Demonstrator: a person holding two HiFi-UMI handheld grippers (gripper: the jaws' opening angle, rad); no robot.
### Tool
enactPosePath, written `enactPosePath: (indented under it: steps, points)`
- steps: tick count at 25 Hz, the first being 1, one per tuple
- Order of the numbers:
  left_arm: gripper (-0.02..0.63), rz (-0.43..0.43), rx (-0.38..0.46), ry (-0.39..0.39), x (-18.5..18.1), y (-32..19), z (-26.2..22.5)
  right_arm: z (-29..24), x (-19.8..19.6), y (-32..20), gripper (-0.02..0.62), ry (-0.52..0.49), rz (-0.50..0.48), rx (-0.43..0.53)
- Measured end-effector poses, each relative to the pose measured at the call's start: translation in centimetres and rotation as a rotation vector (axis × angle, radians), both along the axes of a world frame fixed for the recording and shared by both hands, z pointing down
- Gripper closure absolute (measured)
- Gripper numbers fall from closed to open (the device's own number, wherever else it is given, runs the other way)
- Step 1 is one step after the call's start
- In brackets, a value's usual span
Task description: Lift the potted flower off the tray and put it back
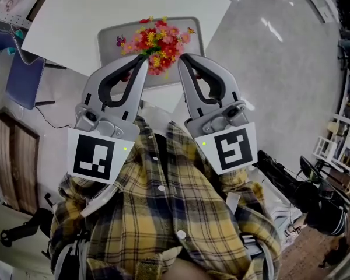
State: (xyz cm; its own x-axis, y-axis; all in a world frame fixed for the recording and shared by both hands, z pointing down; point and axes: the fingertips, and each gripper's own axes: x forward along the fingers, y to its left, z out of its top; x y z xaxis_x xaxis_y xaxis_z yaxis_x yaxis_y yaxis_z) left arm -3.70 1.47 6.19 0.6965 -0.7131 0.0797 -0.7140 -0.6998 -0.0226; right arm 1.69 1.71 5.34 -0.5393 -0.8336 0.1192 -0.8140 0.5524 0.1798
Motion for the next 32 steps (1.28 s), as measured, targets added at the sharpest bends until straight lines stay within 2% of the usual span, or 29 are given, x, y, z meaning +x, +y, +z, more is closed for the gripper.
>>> enactPosePath:
  steps: [15,20,22,26,32]
  points:
    - [0.594,0.113,-0.080,-0.099,0.0,0.0,6.0,6.3,0.5,-0.1,0.595,0.055,-0.012,-0.129]
    - [0.584,0.119,-0.112,-0.137,0.1,-0.2,8.6,8.9,1.8,0.0,0.595,0.064,-0.012,-0.174]
    - [0.550,0.125,-0.123,-0.156,0.1,-0.3,9.6,9.9,2.3,0.0,0.594,0.065,-0.010,-0.189]
    - [0.521,0.143,-0.134,-0.204,0.3,-0.4,11.5,11.9,3.0,0.1,0.589,0.101,-0.009,-0.212]
    - [0.459,0.164,-0.117,-0.272,0.2,-0.6,14.2,15.3,3.4,0.1,0.532,0.161,-0.049,-0.274]
